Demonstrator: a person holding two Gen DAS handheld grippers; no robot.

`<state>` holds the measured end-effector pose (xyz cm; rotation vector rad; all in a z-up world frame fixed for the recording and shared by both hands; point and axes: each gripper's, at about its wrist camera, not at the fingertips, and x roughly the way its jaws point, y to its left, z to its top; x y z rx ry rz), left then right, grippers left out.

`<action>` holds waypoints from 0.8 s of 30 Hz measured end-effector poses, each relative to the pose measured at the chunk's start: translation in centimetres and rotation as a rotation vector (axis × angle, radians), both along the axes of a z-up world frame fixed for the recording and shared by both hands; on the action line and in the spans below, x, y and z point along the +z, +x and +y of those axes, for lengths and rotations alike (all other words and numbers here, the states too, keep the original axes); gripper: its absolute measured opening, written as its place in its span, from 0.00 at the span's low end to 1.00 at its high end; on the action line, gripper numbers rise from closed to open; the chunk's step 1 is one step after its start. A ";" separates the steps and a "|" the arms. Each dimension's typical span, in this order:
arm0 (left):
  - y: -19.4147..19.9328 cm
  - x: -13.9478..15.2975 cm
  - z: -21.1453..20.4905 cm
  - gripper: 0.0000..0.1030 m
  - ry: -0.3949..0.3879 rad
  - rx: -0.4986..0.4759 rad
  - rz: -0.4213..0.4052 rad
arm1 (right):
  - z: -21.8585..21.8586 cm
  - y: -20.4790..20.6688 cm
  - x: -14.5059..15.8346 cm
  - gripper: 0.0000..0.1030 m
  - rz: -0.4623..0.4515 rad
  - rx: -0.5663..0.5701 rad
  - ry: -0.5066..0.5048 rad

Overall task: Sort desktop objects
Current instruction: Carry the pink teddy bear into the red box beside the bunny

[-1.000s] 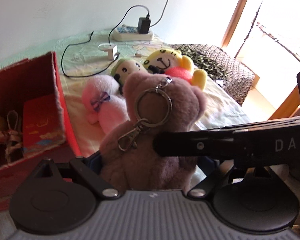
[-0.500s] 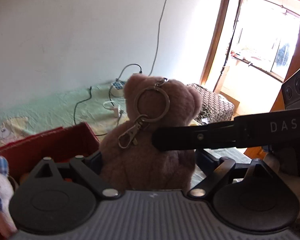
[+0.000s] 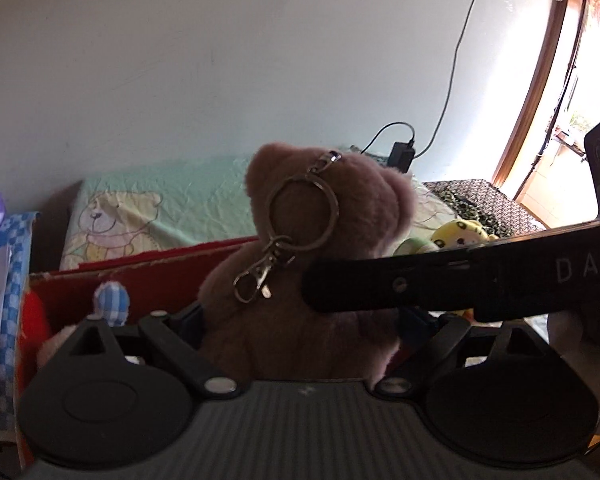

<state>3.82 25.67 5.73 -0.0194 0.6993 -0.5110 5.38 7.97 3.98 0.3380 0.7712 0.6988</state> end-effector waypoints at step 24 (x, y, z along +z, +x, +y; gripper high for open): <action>2.8 -4.0 5.1 0.83 0.102 0.068 0.137 | 3.5 6.6 -6.7 0.35 0.328 0.059 0.028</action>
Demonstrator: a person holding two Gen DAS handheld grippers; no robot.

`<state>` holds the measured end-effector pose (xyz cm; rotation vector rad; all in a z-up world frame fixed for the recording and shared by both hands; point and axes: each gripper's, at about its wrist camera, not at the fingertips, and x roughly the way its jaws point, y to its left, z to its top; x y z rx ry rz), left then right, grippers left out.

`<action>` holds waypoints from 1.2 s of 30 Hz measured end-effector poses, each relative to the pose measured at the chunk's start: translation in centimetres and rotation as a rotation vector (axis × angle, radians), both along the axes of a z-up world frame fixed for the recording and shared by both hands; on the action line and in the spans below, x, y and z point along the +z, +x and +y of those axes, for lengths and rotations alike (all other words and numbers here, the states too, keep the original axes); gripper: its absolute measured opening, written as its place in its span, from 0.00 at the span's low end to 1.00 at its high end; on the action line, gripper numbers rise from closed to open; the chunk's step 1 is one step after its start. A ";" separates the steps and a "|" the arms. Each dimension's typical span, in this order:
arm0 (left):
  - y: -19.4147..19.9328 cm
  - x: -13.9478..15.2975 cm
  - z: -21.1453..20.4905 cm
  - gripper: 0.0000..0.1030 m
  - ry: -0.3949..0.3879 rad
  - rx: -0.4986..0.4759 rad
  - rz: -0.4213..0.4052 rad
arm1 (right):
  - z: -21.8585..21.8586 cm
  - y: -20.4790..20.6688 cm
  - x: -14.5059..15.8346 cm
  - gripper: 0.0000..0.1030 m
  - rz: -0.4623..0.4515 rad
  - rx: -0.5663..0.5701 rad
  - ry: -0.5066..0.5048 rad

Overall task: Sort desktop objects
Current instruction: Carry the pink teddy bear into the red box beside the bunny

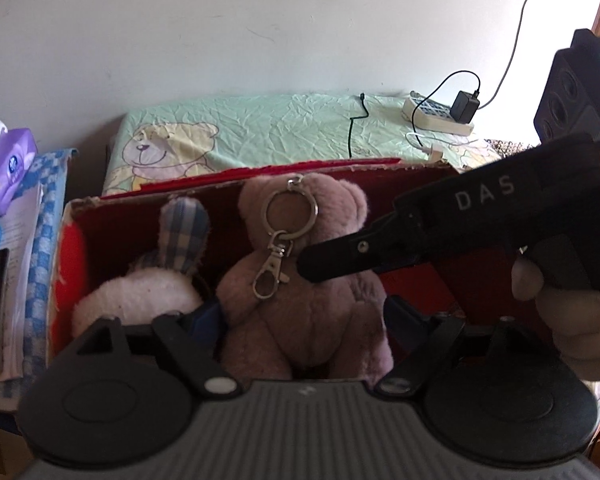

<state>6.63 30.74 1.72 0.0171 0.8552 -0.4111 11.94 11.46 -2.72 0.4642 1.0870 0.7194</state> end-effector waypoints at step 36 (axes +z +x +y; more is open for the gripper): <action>-0.6 -2.2 -0.9 0.92 0.151 -0.052 -0.068 | 2.1 0.1 -1.4 0.43 -0.065 0.038 -0.068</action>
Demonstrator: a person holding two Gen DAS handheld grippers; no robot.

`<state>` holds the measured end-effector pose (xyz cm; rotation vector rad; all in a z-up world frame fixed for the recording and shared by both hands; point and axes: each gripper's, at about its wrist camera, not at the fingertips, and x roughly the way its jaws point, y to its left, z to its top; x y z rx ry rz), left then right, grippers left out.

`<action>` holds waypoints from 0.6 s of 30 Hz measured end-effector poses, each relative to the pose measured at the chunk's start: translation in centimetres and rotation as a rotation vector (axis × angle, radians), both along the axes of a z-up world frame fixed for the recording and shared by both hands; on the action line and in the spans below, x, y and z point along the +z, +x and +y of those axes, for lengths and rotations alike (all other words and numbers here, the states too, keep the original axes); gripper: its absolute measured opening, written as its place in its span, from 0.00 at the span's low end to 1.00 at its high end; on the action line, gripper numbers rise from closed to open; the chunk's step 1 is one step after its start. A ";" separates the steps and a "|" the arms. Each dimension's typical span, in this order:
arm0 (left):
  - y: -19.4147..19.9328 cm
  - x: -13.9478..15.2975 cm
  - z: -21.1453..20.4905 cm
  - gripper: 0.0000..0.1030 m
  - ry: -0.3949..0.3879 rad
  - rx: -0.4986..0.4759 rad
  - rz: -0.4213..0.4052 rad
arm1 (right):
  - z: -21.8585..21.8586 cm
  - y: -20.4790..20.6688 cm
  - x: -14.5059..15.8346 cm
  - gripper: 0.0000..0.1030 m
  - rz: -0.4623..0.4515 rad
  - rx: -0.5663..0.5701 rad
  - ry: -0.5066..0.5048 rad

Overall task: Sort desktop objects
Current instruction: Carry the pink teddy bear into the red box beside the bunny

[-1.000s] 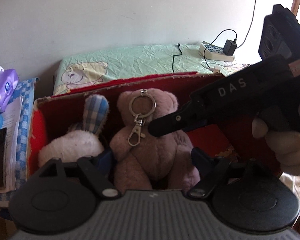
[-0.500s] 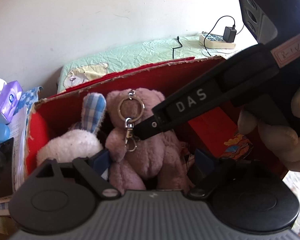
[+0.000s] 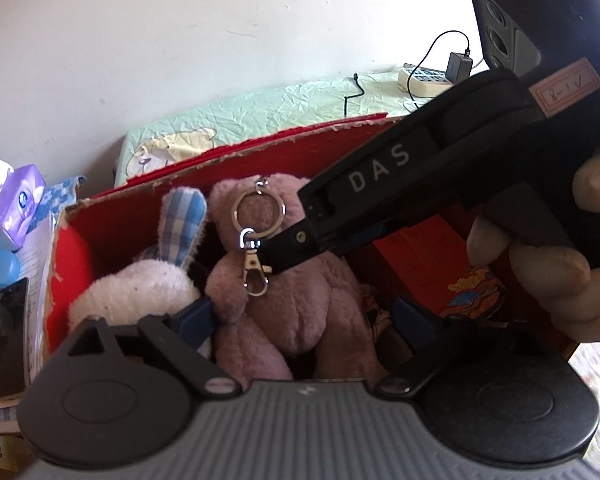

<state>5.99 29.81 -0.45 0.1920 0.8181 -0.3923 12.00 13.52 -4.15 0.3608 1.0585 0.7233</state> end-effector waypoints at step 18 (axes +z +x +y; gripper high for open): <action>0.5 -0.4 0.2 0.89 0.019 0.016 -0.030 | -0.2 -0.3 0.4 0.45 -0.041 -0.024 -0.012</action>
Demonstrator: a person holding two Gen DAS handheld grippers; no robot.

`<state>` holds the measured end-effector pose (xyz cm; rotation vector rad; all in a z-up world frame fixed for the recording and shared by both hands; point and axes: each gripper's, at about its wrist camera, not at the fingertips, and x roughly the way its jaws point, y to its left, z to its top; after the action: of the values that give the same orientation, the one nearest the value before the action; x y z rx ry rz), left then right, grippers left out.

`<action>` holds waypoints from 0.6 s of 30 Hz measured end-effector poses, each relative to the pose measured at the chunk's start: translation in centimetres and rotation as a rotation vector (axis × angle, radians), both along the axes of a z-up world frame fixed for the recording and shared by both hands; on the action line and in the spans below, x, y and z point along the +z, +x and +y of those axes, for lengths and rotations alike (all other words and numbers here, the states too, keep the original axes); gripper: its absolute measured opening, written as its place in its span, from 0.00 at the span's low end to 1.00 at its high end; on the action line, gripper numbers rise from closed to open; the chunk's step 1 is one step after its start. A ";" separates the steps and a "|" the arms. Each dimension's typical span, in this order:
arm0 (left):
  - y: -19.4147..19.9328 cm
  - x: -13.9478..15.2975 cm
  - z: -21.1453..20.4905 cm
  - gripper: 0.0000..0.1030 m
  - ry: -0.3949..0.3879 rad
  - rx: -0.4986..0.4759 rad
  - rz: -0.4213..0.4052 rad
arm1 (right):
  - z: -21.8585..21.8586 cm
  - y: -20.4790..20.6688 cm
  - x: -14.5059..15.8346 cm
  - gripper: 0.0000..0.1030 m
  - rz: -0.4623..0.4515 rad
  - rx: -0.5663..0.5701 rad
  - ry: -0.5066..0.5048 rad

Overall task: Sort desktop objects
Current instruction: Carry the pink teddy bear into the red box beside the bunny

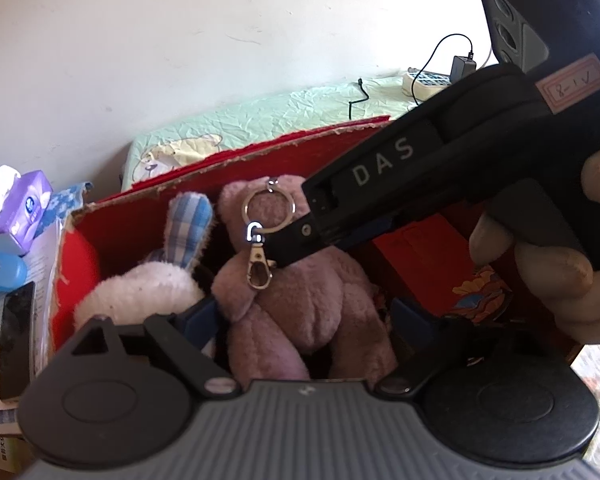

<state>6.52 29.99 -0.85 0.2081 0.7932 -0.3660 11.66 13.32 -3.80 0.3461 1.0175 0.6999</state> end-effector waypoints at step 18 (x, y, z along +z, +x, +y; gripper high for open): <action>1.1 -0.7 -0.1 0.86 0.021 0.014 -0.006 | -0.1 0.0 0.0 0.47 0.009 -0.013 0.000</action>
<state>7.64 29.93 -1.54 0.2230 0.7929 -0.3438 11.68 13.22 -3.82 0.3555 1.0235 0.6874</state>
